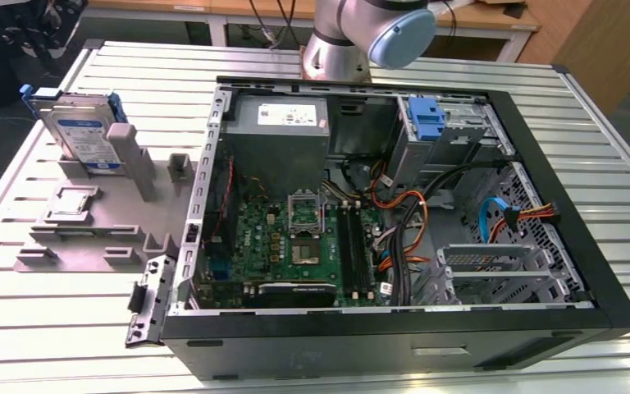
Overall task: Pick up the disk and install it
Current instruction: 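Reach for the disk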
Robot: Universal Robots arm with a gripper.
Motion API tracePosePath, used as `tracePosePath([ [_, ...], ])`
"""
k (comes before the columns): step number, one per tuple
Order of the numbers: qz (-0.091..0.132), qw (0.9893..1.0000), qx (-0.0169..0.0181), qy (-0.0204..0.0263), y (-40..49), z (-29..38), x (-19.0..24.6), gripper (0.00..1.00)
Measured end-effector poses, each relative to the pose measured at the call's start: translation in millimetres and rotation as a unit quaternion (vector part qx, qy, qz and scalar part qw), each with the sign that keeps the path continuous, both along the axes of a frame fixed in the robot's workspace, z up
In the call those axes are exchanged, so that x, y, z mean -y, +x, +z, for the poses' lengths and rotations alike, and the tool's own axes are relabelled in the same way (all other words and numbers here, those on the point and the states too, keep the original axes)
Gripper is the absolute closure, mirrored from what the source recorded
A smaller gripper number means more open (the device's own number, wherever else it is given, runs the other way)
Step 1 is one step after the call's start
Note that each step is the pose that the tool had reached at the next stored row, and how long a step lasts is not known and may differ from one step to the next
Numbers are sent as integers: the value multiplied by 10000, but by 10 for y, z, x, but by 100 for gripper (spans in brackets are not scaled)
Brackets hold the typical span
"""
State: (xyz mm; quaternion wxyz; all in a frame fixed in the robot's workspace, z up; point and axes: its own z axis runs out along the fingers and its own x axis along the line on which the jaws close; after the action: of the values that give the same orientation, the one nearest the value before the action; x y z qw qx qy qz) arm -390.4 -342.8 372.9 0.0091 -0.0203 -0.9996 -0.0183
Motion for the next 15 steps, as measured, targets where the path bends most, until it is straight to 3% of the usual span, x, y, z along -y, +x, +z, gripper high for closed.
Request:
tracePosePath([
  [7, -1, 10000, 0, 5, -125, -19, -32, 90],
  [15, 0, 10000, 0, 6, -229, -50, -110, 90],
])
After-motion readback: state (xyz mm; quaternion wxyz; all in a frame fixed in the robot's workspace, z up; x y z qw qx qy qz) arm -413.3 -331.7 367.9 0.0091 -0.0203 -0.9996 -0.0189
